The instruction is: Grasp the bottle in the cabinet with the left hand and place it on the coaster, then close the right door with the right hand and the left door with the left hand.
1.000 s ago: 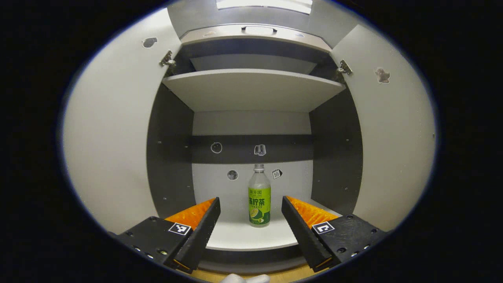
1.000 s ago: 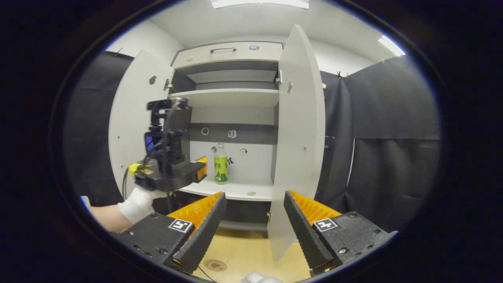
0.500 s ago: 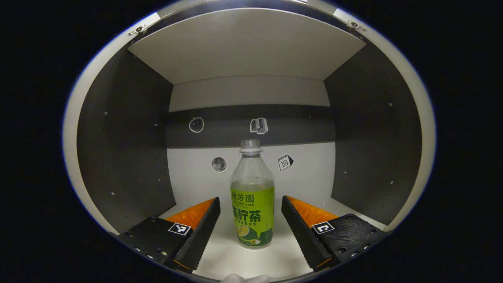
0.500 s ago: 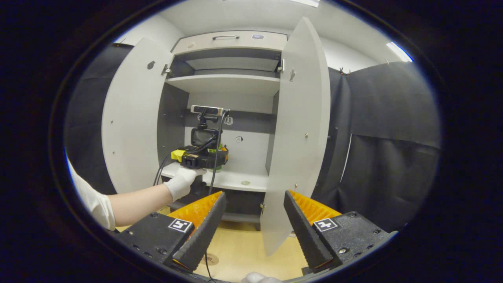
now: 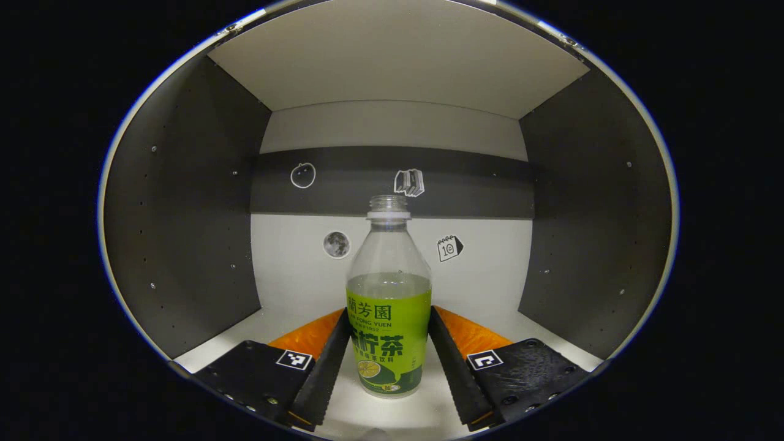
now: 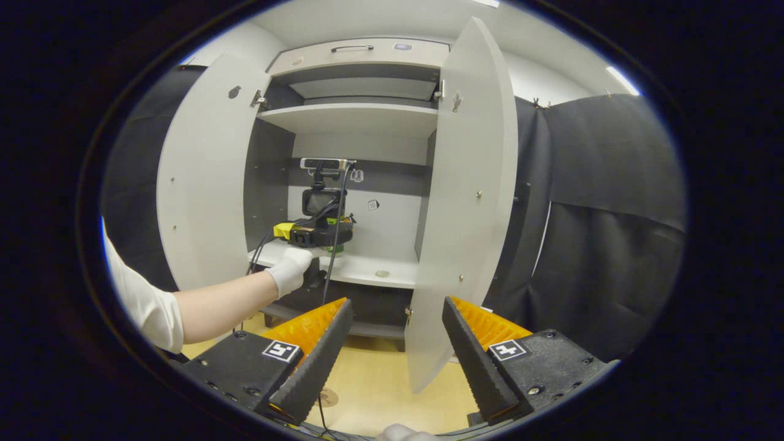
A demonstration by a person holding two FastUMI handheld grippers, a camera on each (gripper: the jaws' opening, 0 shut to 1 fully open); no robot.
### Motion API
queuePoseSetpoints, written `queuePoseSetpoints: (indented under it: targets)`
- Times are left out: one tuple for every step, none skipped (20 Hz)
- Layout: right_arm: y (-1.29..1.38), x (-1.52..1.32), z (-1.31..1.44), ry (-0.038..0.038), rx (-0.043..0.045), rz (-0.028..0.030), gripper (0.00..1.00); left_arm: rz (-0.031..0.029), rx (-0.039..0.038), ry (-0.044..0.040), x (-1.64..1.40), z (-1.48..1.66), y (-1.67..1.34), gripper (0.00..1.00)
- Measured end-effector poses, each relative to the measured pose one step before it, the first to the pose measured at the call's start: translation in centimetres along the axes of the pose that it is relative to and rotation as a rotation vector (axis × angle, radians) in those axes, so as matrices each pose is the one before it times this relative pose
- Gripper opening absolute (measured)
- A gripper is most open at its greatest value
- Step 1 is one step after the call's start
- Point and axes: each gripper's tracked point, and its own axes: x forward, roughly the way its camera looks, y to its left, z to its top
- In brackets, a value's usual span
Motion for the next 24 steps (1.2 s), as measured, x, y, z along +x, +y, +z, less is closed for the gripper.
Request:
queuePoseSetpoints:
  targets:
    - [-0.075,-0.132,0.101,-0.00553,0.00018,0.00092,0.98,-0.00746,0.00843,-0.00836,-1.108,0.513,-0.082,0.77]
    - [-0.110,-0.206,0.163,-0.00606,0.00222,-0.00110,0.97,-0.00821,0.00815,-0.02128,-1.232,0.717,-0.122,0.77]
    - [-0.151,-0.264,0.092,-0.00796,0.00558,-0.00052,0.97,-0.01420,0.00091,-0.01915,-1.112,0.776,-0.337,0.76]
    - [-0.190,-0.209,0.178,-0.00826,0.00548,-0.00114,0.97,-0.01738,-0.00294,-0.01187,-1.330,0.547,-0.268,0.77]
    - [-0.208,-0.248,-0.009,-0.00517,0.00274,-0.00235,0.98,-0.01436,-0.00286,-0.01205,-1.707,0.519,-0.257,0.76]
    - [-0.180,-0.256,0.008,-0.00560,0.00074,-0.00240,0.97,-0.01243,-0.00033,-0.01453,-1.763,0.583,-0.347,0.76]
    - [-0.206,-0.318,-0.033,-0.00539,-0.00048,-0.00391,0.97,-0.00691,0.00448,-0.01623,-1.761,0.669,-0.252,0.76]
    - [-0.315,-0.233,-0.078,-0.00320,-0.00040,-0.00538,0.97,-0.00644,0.00710,-0.01454,-1.864,0.496,-0.193,0.76]
    - [-0.299,-0.280,-0.131,-0.00246,0.00176,-0.00402,0.96,-0.01259,0.00579,-0.00784,-1.745,0.177,-0.301,0.76]
    - [-0.162,-0.345,-0.214,0.00193,0.00471,-0.00187,0.96,-0.01479,0.00090,-0.00663,-1.850,0.218,-0.407,0.76]
    - [-0.123,-0.305,-0.207,0.00294,0.00488,0.00135,0.96,-0.01698,0.00028,-0.00465,-2.277,0.345,-0.318,0.80]
    - [-0.126,-0.302,-0.287,0.00062,0.00390,0.00277,0.96,-0.01971,0.00036,-0.00671,-2.052,-0.127,-0.551,0.76]
    - [-0.099,-0.207,-0.363,0.00491,0.00092,0.00080,0.97,-0.01364,0.00338,-0.00165,-1.887,-0.403,-0.500,0.76]
    - [-0.127,-0.326,-0.319,0.00681,-0.00136,0.00087,0.96,-0.00723,0.00582,0.00103,-1.737,-0.457,-0.365,0.76]
    - [-0.136,-0.299,-0.244,0.00486,-0.00051,-0.00040,0.96,-0.01759,0.00596,0.00020,-1.695,-0.495,-0.526,0.76]
    - [-0.155,-0.306,-0.071,0.00031,0.00159,0.00140,0.96,-0.01401,0.00365,0.00015,-1.470,-0.461,-0.292,0.80]
    - [-0.105,-0.321,-0.147,0.00124,0.00092,0.00124,0.96,-0.00940,0.00092,0.00143,-1.481,-0.679,-0.403,0.76]
    - [-0.121,-0.252,-0.084,0.00052,0.00060,0.00087,0.96,-0.00849,-0.00478,0.00705,-1.486,-0.903,-0.417,0.76]
    - [-0.028,-0.253,-0.033,-0.00395,0.00097,0.00345,0.96,-0.01260,-0.00864,0.00900,-1.365,-0.922,-0.465,0.76]
    - [-0.072,-0.218,-0.044,-0.00010,-0.00155,-0.00027,0.98,-0.01080,-0.01266,0.00713,-1.148,-0.923,-0.465,0.76]
    - [0.043,-0.176,-0.244,0.00552,-0.00239,0.00413,0.98,-0.02298,-0.00925,0.00523,-1.116,-0.955,-0.676,0.76]
    - [0.112,-0.154,-0.220,0.00807,-0.00328,0.00565,0.96,-0.01294,-0.00254,-0.00542,-0.898,-0.870,-0.437,0.76]
    - [-0.039,-0.119,-0.242,0.00940,-0.00541,0.00083,0.96,-0.00991,0.00306,-0.00415,-0.899,-0.952,-0.343,0.76]
    - [-0.050,-0.105,-0.207,0.00888,-0.00528,0.00122,0.96,-0.01036,0.00280,-0.00620,-0.766,-0.851,-0.301,0.76]
